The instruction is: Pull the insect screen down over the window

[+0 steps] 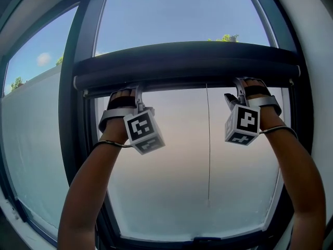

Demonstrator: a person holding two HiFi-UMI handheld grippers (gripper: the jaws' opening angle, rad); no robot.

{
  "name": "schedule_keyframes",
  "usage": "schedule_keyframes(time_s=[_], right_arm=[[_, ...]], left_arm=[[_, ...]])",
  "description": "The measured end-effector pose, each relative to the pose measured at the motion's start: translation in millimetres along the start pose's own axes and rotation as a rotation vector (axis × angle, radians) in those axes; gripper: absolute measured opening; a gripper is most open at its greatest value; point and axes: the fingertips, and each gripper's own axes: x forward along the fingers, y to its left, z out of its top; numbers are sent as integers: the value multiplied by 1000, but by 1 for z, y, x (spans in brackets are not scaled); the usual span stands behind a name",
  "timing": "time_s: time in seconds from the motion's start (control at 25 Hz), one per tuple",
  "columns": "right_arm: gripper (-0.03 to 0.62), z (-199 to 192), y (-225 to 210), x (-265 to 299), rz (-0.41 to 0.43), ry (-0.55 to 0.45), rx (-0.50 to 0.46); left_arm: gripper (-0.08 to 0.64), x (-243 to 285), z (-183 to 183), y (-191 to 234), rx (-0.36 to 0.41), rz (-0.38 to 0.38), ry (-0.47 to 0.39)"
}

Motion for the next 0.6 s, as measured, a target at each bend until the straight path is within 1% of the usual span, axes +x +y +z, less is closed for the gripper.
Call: schedule_keyframes(time_s=[0.16, 0.32, 0.44, 0.52, 0.6], right_arm=[[218, -2, 4, 2, 27, 23, -31], [218, -1, 5, 2, 28, 28, -37], [218, -2, 6, 1, 48, 29, -39], [218, -3, 6, 0, 69, 32, -37], [218, -2, 6, -1, 87, 42, -30]], left_arm=[[406, 2, 0, -3, 14, -1, 7], [405, 1, -2, -6, 38, -66, 39], [405, -1, -2, -7, 64, -102, 54], [405, -3, 0, -7, 59, -113, 48], [405, -4, 1, -6, 42, -107, 35]])
